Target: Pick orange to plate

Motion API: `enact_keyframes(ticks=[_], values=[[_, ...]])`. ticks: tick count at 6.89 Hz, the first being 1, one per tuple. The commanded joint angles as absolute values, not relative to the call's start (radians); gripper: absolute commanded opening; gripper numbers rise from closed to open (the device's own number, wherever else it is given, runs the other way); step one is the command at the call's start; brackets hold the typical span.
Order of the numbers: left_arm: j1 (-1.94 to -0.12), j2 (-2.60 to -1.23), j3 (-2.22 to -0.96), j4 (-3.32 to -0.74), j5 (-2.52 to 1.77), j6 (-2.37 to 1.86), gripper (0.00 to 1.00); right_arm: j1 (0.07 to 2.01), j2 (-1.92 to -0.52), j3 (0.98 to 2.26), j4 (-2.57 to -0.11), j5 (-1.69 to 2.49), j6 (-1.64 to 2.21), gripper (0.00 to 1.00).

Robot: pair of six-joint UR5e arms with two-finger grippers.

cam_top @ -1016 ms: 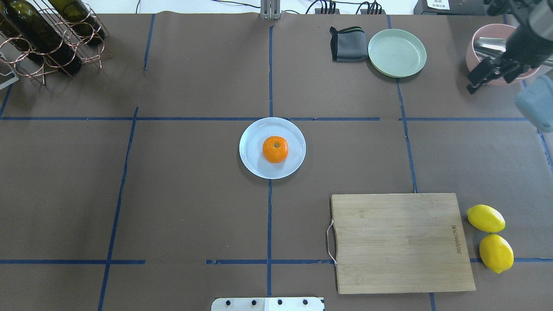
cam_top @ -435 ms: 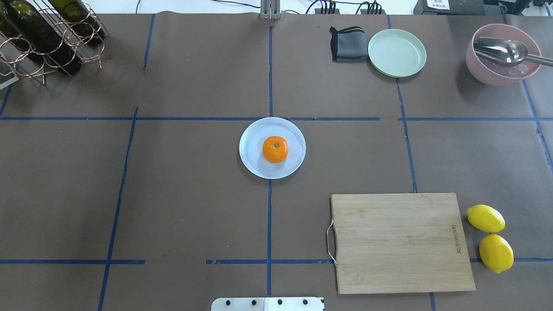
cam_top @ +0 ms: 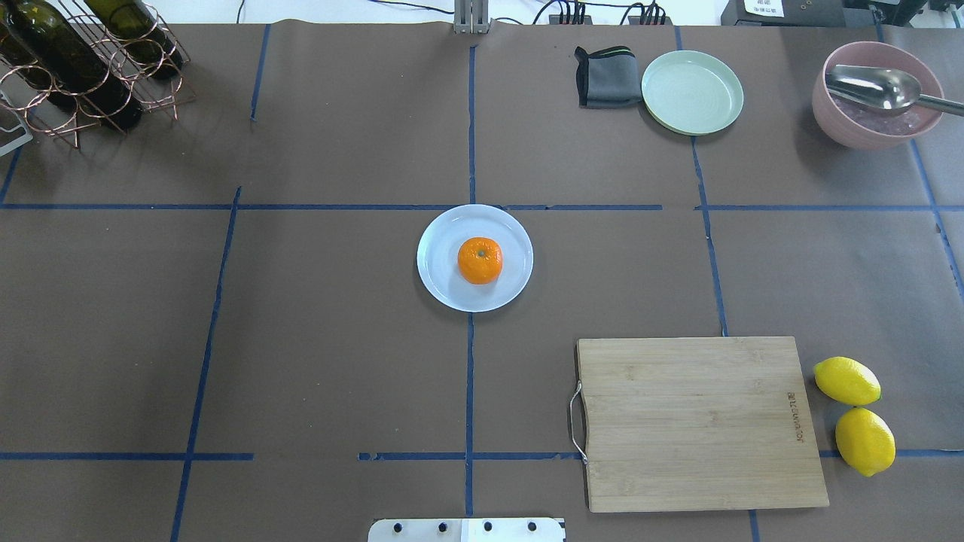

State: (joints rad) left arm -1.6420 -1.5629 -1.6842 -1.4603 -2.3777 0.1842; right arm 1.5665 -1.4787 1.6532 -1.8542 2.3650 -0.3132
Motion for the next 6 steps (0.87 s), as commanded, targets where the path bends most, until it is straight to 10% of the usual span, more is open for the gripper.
enact_keyframes(ticks=[1,6], values=[[-1.643,-1.562,-1.684,-1.460,-2.378,0.187,1.00,1.637,-1.561,1.650,-1.827,2.390,-0.324,1.00],[-1.643,-1.559,-1.683,-1.462,-2.378,0.192,1.00,1.638,-1.588,1.647,-1.689,2.382,-0.171,1.00]])
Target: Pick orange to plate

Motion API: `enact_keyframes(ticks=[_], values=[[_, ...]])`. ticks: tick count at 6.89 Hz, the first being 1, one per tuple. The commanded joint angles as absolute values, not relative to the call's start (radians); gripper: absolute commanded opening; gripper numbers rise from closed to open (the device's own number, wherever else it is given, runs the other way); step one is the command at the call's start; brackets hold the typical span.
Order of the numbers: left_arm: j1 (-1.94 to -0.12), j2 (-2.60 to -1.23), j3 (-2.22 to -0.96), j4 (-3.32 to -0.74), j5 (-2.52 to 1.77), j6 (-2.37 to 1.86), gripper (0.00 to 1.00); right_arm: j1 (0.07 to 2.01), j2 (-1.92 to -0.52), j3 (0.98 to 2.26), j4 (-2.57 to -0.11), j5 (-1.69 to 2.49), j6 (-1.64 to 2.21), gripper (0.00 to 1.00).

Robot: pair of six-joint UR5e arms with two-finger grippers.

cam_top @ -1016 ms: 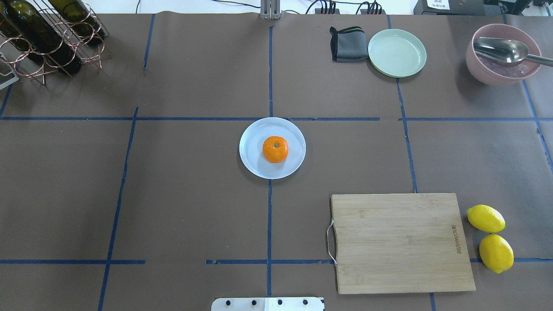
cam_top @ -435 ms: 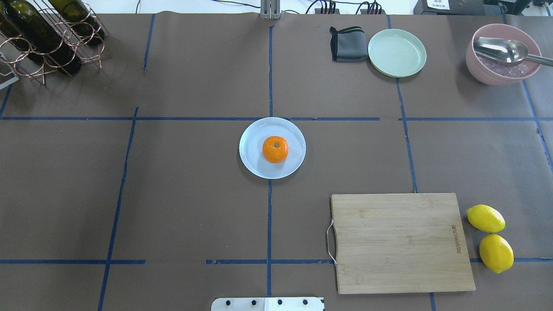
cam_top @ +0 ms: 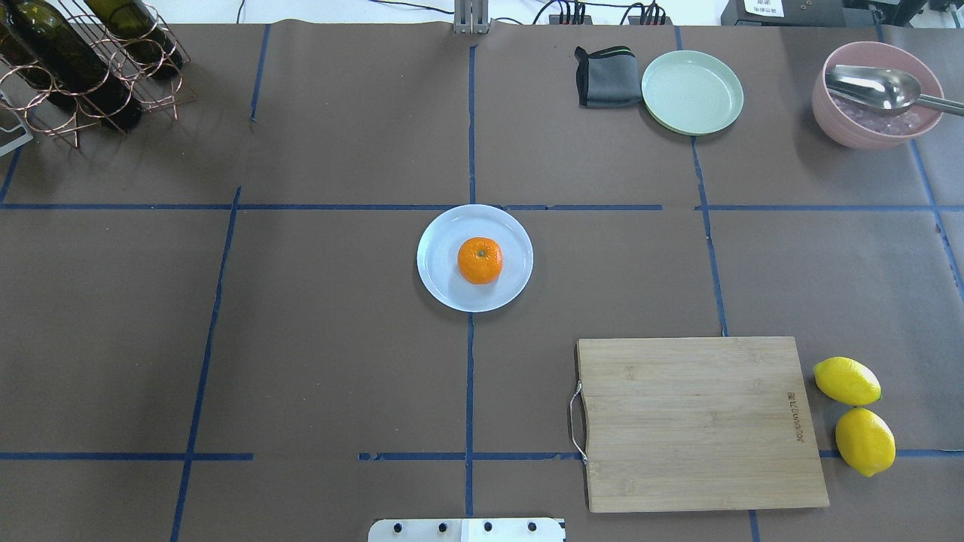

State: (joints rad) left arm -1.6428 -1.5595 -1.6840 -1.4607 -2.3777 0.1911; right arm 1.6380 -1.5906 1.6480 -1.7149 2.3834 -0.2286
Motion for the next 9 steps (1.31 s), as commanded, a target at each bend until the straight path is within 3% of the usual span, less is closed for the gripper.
enact_keyframes(ticks=[1,9], values=[[-1.643,-1.559,-1.684,-1.462,-2.378,0.192,1.00,1.638,-1.589,1.644,-1.662,2.381,-0.147,1.00],[-1.643,-1.559,-1.683,-1.462,-2.378,0.193,1.00,1.638,-1.594,1.652,-1.655,2.368,-0.140,1.00]])
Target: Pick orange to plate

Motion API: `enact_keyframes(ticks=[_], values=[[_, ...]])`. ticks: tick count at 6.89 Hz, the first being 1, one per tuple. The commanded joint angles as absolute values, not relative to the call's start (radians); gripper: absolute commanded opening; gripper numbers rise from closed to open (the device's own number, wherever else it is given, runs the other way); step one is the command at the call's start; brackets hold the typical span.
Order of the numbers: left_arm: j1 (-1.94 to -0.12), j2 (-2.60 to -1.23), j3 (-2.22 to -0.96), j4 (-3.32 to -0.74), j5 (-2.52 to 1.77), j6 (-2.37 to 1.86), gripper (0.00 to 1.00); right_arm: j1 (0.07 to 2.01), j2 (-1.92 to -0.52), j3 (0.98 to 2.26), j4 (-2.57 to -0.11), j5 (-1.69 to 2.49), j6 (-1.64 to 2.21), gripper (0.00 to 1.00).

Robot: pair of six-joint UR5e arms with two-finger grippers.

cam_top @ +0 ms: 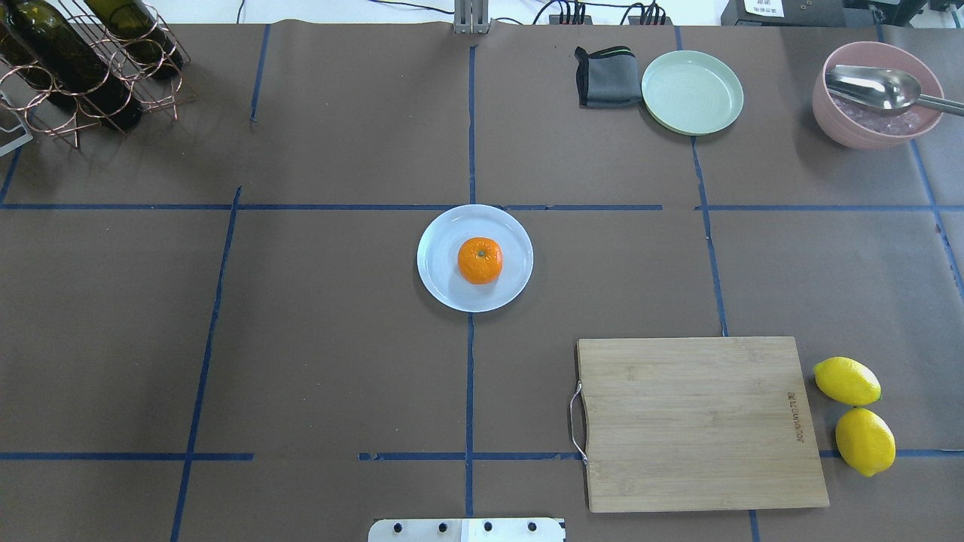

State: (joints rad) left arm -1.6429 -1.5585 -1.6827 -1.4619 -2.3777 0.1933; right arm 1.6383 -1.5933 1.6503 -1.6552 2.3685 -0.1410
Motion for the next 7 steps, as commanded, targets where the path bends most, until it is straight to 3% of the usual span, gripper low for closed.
enact_keyframes(ticks=[1,7], values=[[-1.643,-1.559,-1.681,-1.462,-2.378,0.193,1.00,1.638,-1.594,1.652,-1.655,2.370,-0.141,1.00],[-1.643,-1.559,-1.684,-1.462,-2.378,0.192,1.00,1.638,-1.585,1.658,-1.655,2.370,-0.138,1.00]])
